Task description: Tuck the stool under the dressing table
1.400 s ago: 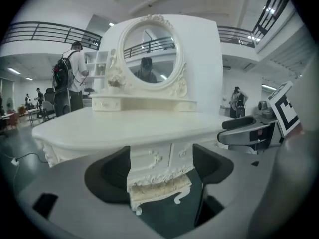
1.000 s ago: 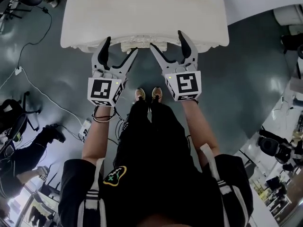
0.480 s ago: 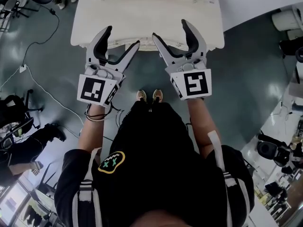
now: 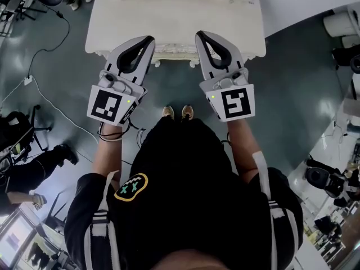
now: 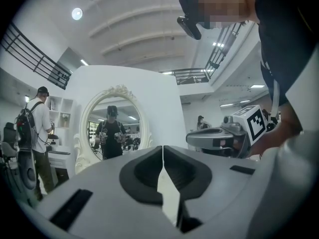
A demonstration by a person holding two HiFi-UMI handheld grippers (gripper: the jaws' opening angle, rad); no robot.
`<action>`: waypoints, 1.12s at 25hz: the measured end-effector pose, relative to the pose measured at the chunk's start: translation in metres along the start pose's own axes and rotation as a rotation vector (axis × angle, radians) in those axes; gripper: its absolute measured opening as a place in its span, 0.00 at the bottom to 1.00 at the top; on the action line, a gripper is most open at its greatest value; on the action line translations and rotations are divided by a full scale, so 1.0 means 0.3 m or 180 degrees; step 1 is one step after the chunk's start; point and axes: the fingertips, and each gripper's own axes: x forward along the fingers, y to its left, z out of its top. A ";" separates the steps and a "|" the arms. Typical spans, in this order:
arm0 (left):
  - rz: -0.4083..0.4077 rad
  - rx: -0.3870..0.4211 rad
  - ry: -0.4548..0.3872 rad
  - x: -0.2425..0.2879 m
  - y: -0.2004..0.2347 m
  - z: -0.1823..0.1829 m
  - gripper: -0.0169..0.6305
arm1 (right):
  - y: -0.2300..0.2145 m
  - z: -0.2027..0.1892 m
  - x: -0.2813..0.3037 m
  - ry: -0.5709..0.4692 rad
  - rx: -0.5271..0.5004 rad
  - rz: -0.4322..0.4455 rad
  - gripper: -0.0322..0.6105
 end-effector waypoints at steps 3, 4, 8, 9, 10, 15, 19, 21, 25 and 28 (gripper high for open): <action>0.0023 -0.0017 0.0012 0.001 0.010 -0.002 0.07 | 0.003 0.022 0.000 -0.0029 -0.0013 0.0036 0.08; 0.0032 -0.0023 0.0015 0.002 0.015 -0.003 0.07 | 0.004 0.027 0.002 -0.0038 -0.0022 0.0049 0.08; 0.0016 -0.0026 0.0030 0.013 0.017 0.004 0.07 | 0.016 0.026 0.004 -0.0030 -0.0057 0.0138 0.08; 0.0005 -0.0021 0.0029 0.017 0.015 0.008 0.07 | 0.019 0.020 0.005 -0.0014 -0.0053 0.0163 0.08; -0.0006 -0.0014 0.0027 0.021 0.012 0.013 0.07 | 0.021 0.014 0.006 0.0002 -0.0041 0.0183 0.08; -0.0040 -0.0005 0.0033 0.019 0.002 0.023 0.07 | 0.028 -0.013 0.003 0.0053 0.0048 0.0214 0.08; -0.0039 -0.0009 0.0050 0.013 0.003 0.024 0.07 | 0.025 -0.010 -0.002 0.0085 0.0055 0.0206 0.08; -0.0035 -0.0016 0.0057 0.013 0.004 0.023 0.07 | 0.021 -0.006 -0.002 0.0078 0.0046 0.0206 0.08; -0.0036 -0.0016 0.0077 0.006 0.001 0.019 0.07 | 0.027 -0.003 -0.004 0.0060 0.0025 0.0208 0.08; -0.0016 -0.0017 0.0092 0.000 -0.008 0.014 0.07 | 0.032 0.000 -0.014 0.0034 0.0052 0.0218 0.08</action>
